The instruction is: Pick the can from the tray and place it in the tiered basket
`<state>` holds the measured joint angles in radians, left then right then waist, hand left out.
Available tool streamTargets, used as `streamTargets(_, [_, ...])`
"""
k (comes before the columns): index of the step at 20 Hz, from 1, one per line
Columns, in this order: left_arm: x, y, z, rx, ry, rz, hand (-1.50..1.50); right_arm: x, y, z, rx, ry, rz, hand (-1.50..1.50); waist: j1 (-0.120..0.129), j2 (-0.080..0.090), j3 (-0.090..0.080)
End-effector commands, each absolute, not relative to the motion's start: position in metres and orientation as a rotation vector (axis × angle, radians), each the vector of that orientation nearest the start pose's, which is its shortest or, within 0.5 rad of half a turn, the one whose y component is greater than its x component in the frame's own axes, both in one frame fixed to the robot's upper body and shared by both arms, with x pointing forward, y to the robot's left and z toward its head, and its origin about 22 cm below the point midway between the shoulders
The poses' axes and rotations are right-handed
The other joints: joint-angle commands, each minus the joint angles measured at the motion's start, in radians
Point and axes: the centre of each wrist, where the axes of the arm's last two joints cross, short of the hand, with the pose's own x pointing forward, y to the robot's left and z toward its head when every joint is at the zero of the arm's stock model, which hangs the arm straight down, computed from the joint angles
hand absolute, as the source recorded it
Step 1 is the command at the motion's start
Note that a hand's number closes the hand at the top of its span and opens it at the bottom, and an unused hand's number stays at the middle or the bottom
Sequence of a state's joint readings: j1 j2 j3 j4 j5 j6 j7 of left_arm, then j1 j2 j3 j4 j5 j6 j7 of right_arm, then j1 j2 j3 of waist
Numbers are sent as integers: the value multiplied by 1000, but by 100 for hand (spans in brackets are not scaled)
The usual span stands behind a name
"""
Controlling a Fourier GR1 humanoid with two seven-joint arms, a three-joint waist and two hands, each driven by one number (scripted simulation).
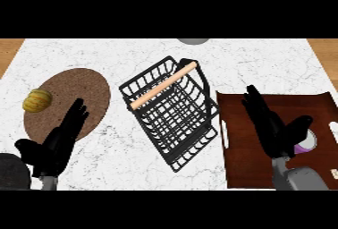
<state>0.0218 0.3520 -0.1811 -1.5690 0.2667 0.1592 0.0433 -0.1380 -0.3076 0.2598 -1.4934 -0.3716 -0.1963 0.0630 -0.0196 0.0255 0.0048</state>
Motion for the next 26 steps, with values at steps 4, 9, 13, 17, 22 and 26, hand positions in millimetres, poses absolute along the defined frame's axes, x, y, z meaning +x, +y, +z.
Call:
streamTargets(4, [250,241,-3,19,-1545,-181,0,311,-253,36,16,-1533,97,-150,22,-22,-5])
streamTargets(9, [266,237,-21,-83,-1538,-232,0,312,-248,-8,-81,-1508,92,-150,23,-19,-5])
streamTargets(13, [275,243,-7,-74,-1536,-221,0,306,-269,9,-89,-1725,120,-150,17,-24,-5])
streamTargets(17, [266,246,-17,-70,-1526,-224,0,299,-299,76,-259,-1729,337,-150,5,-31,-6])
streamTargets(22, [266,239,-25,-39,-1511,-217,0,292,-327,119,-601,-1497,755,-150,-18,-35,-13])
streamTargets(26, [256,241,-29,-60,-1506,-217,0,285,-339,159,-755,-1196,1048,-150,-4,-40,-16])
